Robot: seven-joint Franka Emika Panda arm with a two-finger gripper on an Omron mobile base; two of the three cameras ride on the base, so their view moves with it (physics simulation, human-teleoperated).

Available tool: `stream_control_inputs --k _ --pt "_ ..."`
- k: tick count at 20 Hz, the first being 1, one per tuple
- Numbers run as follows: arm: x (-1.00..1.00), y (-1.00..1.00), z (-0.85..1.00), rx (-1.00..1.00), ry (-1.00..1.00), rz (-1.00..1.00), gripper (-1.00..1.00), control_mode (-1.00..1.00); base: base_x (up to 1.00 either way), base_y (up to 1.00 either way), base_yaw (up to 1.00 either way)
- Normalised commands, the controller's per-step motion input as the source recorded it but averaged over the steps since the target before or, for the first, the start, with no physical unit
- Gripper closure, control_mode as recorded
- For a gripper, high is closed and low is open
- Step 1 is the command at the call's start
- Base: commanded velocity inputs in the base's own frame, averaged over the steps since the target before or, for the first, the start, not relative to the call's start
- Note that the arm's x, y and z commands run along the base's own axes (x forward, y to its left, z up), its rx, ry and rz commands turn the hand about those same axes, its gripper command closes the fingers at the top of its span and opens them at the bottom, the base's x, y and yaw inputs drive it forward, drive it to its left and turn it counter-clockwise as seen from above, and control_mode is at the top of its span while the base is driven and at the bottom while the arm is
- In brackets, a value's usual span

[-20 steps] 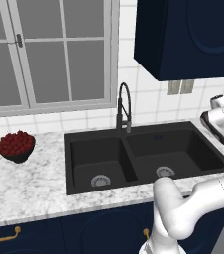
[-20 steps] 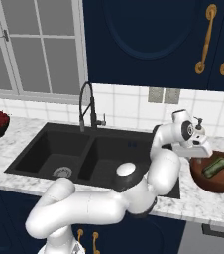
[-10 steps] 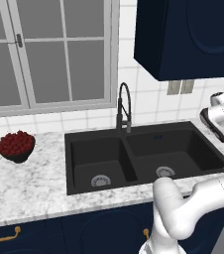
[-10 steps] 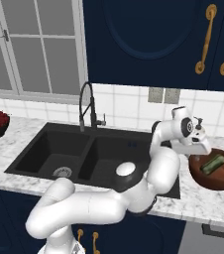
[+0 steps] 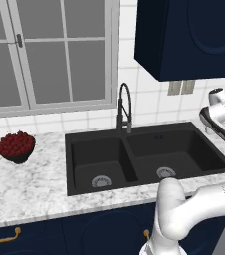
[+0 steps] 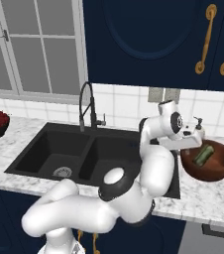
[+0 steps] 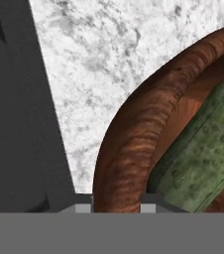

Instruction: Pick the cucumber from the sink and place it in the bowl. Then pick the bowl and place it in the microwave. Then close the microwave door and press the start button.

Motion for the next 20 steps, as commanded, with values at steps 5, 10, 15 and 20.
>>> stream_control_inputs --k 5,10,15,20 --pt "-0.63 0.41 0.48 0.00 -0.01 0.46 1.00 -1.00 0.00 0.00 0.00" --pt "-0.73 0.59 0.45 0.00 0.00 0.55 1.00 -1.00 0.00 0.00 0.00" --pt "-0.73 0.74 0.42 0.00 0.01 0.56 1.00 -1.00 0.00 0.00 0.00" --pt "-0.59 0.77 0.46 0.01 0.03 0.47 1.00 -1.00 0.00 0.00 0.00"
